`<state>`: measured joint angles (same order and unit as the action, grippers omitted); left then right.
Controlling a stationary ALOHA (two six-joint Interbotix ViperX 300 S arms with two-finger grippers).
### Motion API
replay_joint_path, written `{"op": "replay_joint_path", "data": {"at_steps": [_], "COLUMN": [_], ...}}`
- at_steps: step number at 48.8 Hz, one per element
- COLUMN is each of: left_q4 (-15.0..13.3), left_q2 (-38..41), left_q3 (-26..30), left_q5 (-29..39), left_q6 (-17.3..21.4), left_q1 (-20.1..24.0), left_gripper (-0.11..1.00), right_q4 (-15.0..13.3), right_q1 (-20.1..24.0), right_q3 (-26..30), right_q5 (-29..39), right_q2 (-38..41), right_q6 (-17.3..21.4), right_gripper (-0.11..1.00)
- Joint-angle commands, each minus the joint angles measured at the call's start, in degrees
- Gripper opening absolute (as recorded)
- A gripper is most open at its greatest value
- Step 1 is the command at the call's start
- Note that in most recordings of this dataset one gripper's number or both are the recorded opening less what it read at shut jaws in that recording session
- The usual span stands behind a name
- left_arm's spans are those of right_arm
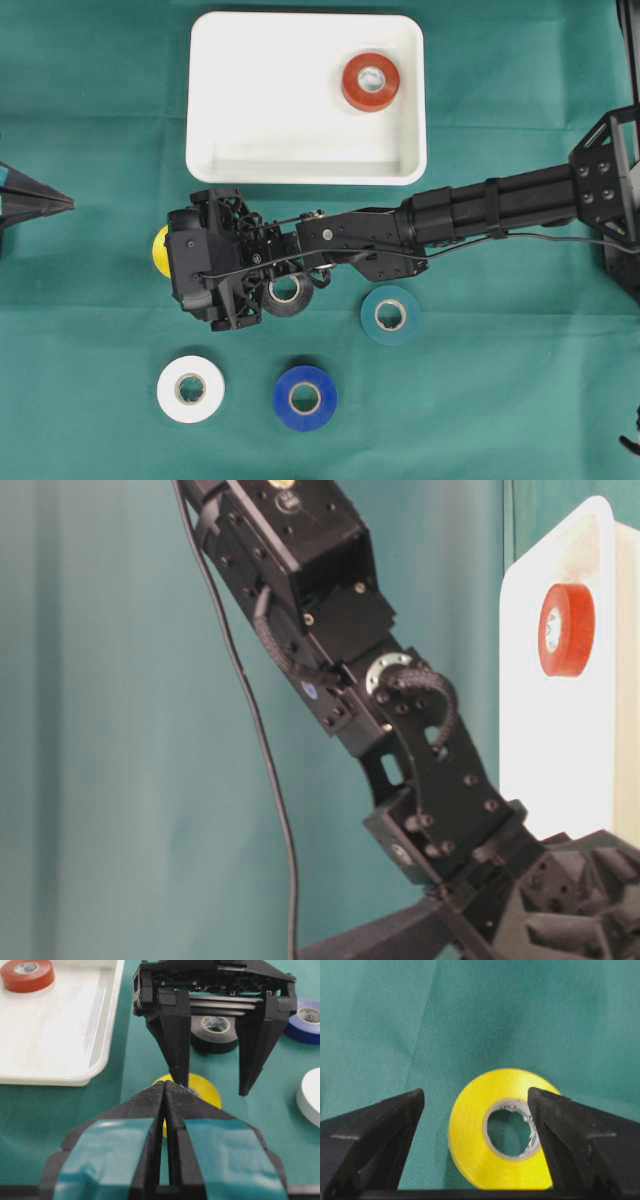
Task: Put the tape into the white case with the right arm.
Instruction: 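Move the right gripper left over the yellow tape roll, then lower the right gripper and grasp the yellow tape roll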
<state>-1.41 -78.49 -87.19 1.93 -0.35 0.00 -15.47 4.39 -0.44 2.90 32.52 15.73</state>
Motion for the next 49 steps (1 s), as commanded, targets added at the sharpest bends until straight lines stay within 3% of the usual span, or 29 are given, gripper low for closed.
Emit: {"op": "replay_joint_path", "data": {"at_steps": [1, 20, 41, 44, 49], "left_q4": [0.0, 0.0, 0.0, 0.0, 0.0], "left_q2": [0.4, 0.4, 0.4, 0.4, 0.4], "left_q3": [0.7, 0.7, 0.6, 0.6, 0.6], "left_q5": [-0.3, -0.4, -0.4, -0.3, -0.4], "left_q6": [0.0, 0.0, 0.0, 0.0, 0.0], "left_q1": [0.1, 0.1, 0.1, 0.1, 0.1], "left_gripper": [0.0, 0.0, 0.0, 0.0, 0.0], "right_q4": [-0.1, -0.1, -0.2, -0.1, -0.1], "right_q1": [0.2, 0.6, 0.7, 0.7, 0.8], "right_q3": [1.4, 4.4, 5.5, 5.5, 5.5], "right_q5": [0.6, 7.4, 8.1, 8.1, 8.1], "right_q2": [-0.8, 1.6, 2.3, 2.3, 2.3], "right_q6": [0.3, 0.4, 0.4, 0.4, 0.4], "right_gripper": [0.52, 0.52, 0.49, 0.43, 0.17]}}
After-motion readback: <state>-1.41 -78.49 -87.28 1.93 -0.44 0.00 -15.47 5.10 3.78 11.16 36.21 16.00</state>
